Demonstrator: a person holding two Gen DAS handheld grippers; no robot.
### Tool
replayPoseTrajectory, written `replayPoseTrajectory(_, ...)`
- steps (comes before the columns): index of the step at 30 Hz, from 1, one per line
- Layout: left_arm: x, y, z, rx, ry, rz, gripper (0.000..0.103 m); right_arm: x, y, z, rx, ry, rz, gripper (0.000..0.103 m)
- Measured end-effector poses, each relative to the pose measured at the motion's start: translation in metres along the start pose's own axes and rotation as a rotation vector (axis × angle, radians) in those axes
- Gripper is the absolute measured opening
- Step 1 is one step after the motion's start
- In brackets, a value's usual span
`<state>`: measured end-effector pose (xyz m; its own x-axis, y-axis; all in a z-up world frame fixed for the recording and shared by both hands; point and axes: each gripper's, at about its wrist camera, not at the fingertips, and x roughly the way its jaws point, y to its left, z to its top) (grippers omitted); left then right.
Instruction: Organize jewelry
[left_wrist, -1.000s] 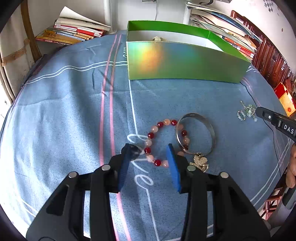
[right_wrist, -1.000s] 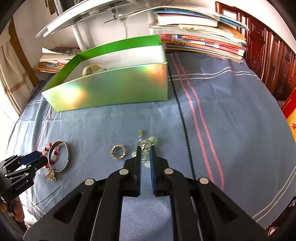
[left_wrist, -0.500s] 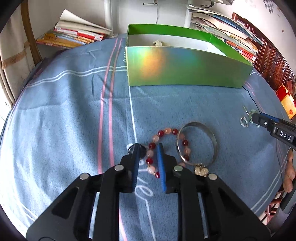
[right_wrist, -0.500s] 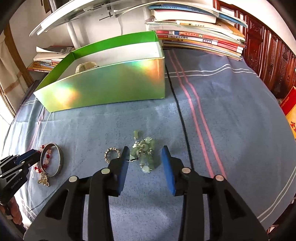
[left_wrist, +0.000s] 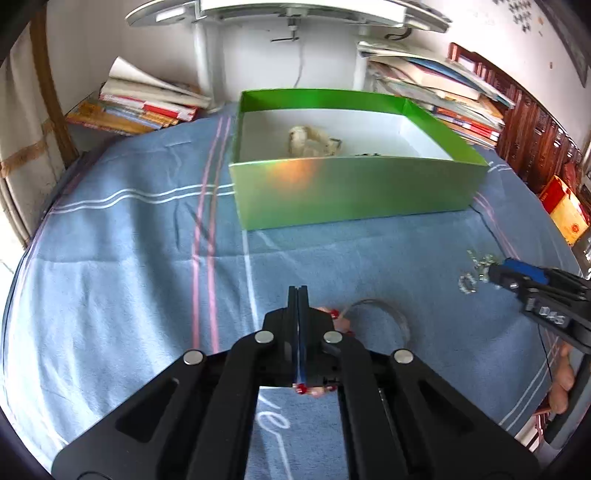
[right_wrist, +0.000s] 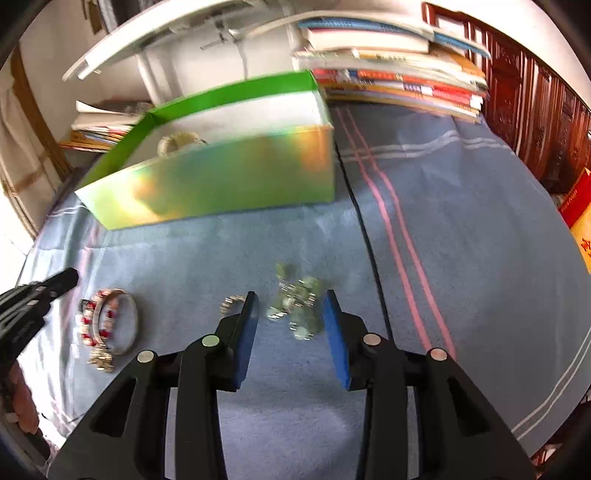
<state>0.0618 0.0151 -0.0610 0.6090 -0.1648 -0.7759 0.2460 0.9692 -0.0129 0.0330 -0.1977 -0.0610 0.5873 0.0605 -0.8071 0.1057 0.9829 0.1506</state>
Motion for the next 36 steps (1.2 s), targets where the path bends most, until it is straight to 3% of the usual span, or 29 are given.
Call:
replayPoseTrajectory(6, 0.006, 0.025, -0.011, -0.067, 0.042, 0.063, 0.017, 0.013, 0.062, 0.0, -0.155, 0.04, 0.138, 0.036)
replayPoseTrajectory(12, -0.002, 0.038, -0.023, -0.089, 0.05, 0.084, 0.03, 0.034, 0.108, -0.005, -0.27, 0.103, 0.177, 0.036)
replayPoseTrajectory(13, -0.004, 0.037, -0.024, -0.084, 0.048, 0.078, 0.031, 0.035, 0.109, -0.007, -0.275, 0.106, 0.173, 0.033)
replayPoseTrajectory(15, -0.009, 0.032, -0.027, -0.067, 0.042, 0.061, 0.034, 0.034, 0.11, -0.008, -0.29, 0.086, 0.12, 0.009)
replayPoseTrajectory(16, -0.012, 0.027, -0.029, -0.052, 0.042, 0.043, 0.036, 0.034, 0.107, -0.009, -0.28, 0.088, 0.122, 0.005)
replayPoseTrajectory(25, -0.028, -0.028, -0.049, 0.095, 0.054, -0.148, 0.047, 0.02, 0.063, -0.016, -0.172, 0.081, 0.069, 0.004)
replayPoseTrajectory(30, -0.011, -0.039, -0.053, 0.093, 0.104, -0.165, 0.047, 0.012, 0.058, -0.018, -0.155, 0.06, 0.076, 0.004)
replayPoseTrajectory(36, -0.005, -0.037, -0.054, 0.087, 0.104, -0.129, 0.03, 0.019, 0.063, -0.02, -0.168, 0.066, 0.059, 0.006)
